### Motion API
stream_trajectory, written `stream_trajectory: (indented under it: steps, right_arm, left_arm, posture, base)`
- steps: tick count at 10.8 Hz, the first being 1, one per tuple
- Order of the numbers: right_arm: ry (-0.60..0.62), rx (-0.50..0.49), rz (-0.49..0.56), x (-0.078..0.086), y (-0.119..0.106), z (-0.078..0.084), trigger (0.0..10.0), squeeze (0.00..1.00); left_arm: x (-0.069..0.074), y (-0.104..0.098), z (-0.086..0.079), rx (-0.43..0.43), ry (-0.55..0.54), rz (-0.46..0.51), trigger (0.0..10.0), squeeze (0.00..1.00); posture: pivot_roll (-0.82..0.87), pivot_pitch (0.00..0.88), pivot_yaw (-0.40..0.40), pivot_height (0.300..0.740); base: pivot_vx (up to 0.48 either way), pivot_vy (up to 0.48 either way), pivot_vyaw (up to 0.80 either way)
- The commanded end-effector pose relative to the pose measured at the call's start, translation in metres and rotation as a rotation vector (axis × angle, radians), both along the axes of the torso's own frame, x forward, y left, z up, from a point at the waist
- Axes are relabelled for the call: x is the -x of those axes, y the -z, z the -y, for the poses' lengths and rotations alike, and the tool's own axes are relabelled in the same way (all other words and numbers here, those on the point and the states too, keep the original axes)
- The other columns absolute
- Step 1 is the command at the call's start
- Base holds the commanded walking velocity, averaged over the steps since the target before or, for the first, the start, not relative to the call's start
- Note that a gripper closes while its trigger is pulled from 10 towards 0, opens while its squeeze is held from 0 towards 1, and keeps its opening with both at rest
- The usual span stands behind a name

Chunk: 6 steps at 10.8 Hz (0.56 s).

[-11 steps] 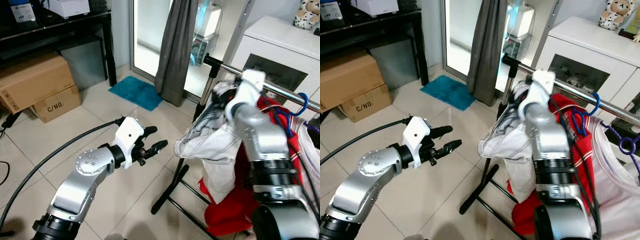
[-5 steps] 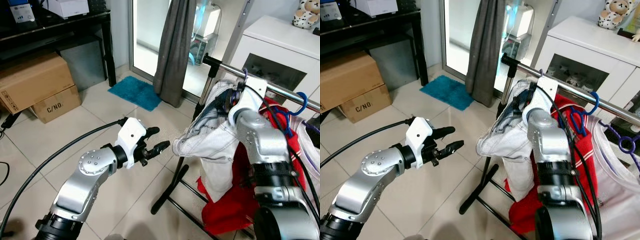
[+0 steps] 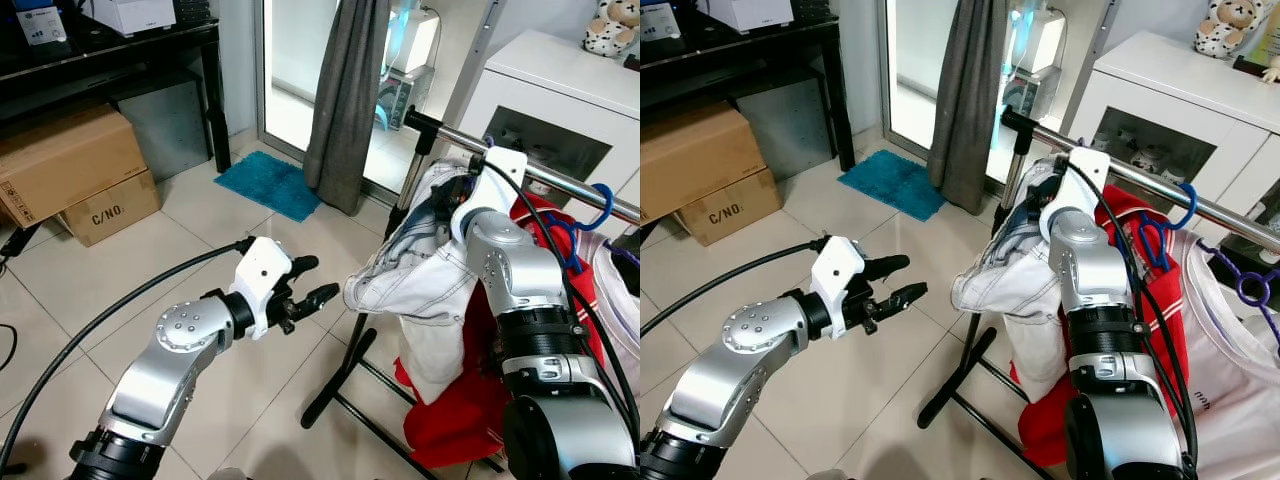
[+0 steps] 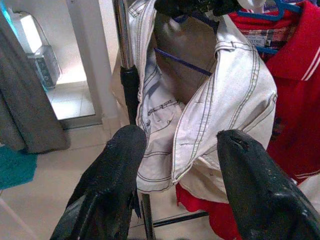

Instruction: Hang hanger

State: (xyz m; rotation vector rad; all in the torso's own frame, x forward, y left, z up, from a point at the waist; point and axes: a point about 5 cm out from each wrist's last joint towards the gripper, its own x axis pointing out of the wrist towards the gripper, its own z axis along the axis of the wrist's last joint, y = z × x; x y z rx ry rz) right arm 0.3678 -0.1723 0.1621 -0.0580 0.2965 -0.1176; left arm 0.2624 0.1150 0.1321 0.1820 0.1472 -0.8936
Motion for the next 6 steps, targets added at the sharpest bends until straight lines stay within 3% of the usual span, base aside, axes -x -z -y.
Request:
stream_trajectory:
  steps: [1,2,4,6]
  right_arm:
    - [0.002,0.015,0.024,-0.002,-0.006,0.002,2.7,0.00]
    - [-0.001,0.014,0.027,-0.002,-0.006,0.001,2.0,0.00]
    - [-0.004,0.047,0.036,0.000,-0.008,0.000,9.9,0.00]
    - [0.002,0.065,0.026,0.010,-0.006,0.004,10.0,0.00]
  left_arm:
    - [0.001,-0.003,0.002,0.001,0.015,0.009,10.0,0.00]
    - [0.001,-0.003,0.002,0.000,0.015,0.010,10.0,0.00]
    - [0.002,-0.002,0.002,-0.002,0.015,0.010,10.0,0.00]
    - [0.004,-0.002,0.001,-0.008,0.011,0.008,10.0,0.00]
  posture:
    - [0.05,0.000,-0.097,0.740]
    - [0.05,0.000,-0.097,0.740]
    - [0.05,0.000,-0.097,0.740]
    - [0.05,0.000,-0.103,0.740]
  base:
    - [0.000,0.000,0.00]
    - [0.000,0.000,0.00]
    - [0.000,0.000,0.00]
    - [0.000,0.000,0.00]
